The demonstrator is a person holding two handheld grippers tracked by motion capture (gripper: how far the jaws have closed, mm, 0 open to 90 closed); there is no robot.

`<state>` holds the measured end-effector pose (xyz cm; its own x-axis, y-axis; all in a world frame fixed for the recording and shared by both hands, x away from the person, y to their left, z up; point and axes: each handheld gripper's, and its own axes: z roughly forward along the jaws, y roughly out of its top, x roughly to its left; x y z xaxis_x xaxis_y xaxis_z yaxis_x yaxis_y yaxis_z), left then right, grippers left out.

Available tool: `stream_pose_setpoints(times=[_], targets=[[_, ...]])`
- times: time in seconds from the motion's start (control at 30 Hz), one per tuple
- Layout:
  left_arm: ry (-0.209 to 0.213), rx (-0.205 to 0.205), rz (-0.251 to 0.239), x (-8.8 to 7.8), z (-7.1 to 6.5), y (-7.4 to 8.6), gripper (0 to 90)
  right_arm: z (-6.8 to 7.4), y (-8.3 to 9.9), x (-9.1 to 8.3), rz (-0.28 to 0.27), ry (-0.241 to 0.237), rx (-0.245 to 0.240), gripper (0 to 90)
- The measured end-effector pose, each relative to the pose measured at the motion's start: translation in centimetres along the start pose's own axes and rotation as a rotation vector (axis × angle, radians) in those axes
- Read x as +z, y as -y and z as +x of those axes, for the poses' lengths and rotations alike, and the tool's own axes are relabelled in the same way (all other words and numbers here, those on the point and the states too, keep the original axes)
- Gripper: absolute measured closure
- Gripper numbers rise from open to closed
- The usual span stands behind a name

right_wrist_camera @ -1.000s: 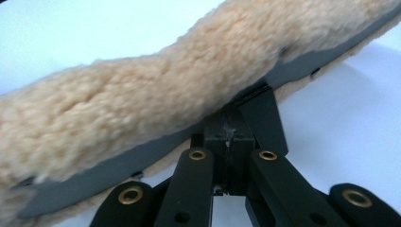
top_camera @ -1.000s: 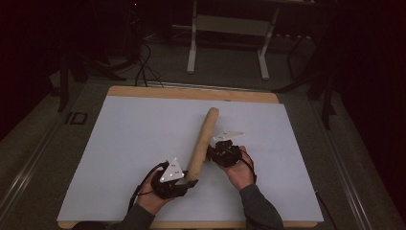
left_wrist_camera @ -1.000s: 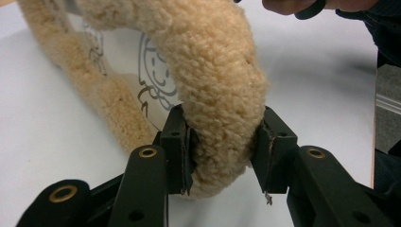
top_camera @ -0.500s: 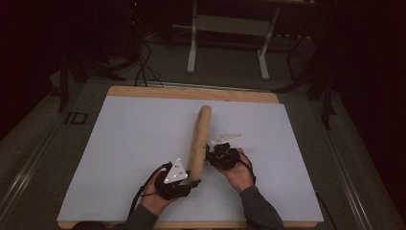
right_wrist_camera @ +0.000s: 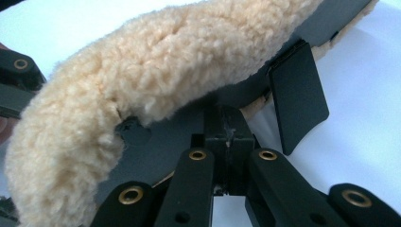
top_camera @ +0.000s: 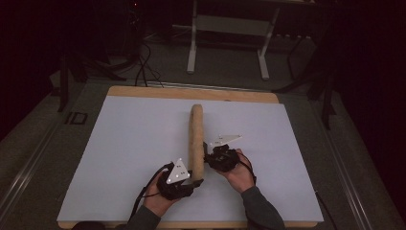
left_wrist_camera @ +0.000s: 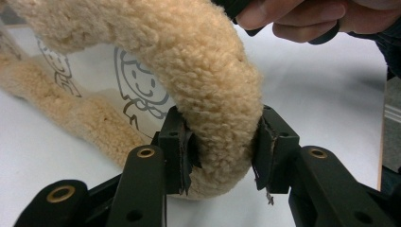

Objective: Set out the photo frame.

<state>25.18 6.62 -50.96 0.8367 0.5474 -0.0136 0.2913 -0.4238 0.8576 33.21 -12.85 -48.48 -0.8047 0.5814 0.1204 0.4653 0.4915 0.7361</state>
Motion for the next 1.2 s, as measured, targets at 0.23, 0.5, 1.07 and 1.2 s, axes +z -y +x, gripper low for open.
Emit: stream_pose_setpoints(times=[0.23, 0.5, 1.07, 1.2], targets=[[0.033, 0.0, 0.003, 0.2, 0.1, 0.0, 58.3, -0.1, -0.2, -0.6, 0.021, 0.048, 0.013, 80.7], [0.054, -0.002, -0.007, -0.9, 0.5, 0.1, 53.0, -0.5, -0.9, -2.2, 0.006, 0.1, 0.06, 63.3], [-0.035, -0.06, -0.046, -4.2, 3.2, 0.5, 52.2, -1.2, -1.9, -4.2, -0.097, 0.109, 0.183, 47.3], [-0.056, -0.08, -0.05, -4.7, 3.7, 0.6, 52.2, -0.7, -2.3, -4.0, -0.114, 0.107, 0.192, 45.2]])
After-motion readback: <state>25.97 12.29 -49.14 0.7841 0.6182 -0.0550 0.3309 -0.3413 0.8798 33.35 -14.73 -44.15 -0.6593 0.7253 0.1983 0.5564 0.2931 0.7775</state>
